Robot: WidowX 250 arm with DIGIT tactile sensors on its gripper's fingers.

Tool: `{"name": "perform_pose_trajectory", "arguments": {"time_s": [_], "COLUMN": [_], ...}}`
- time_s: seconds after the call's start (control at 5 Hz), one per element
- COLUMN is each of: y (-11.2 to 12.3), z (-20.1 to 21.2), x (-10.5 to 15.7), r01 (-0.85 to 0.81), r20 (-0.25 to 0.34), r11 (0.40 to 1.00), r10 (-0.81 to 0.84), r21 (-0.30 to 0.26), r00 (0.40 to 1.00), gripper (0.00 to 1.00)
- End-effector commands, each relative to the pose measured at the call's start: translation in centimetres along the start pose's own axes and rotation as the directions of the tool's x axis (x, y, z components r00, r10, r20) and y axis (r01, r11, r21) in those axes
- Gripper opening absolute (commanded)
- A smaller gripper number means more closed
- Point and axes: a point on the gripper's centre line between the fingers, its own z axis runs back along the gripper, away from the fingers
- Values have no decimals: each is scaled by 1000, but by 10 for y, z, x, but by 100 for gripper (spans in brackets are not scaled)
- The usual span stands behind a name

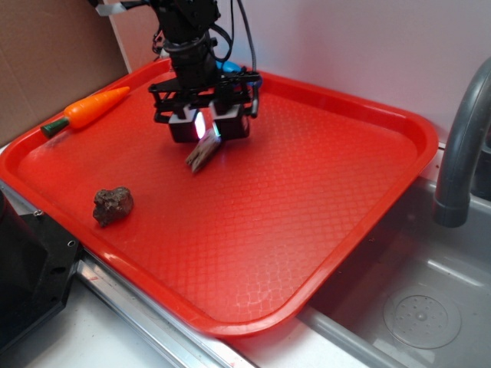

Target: Grab the wood chip.

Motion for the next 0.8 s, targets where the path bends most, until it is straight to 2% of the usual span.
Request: {"name": "perform_pose_trajectory", "arguments": {"time_s": [0.0, 0.2, 0.4, 0.6], "y": [10, 8, 6, 7], "z": [114, 165, 194, 187], "x": [-14, -16, -15, -13], "r01": [278, 336, 370, 366], "r20": [154, 181, 143, 128], "r11": [959, 936, 920, 919], "r10": [-283, -351, -386, -384], "r21": [51, 104, 130, 143], "r00": [947, 919, 911, 914], "gripper": [0, 0, 0, 0]}}
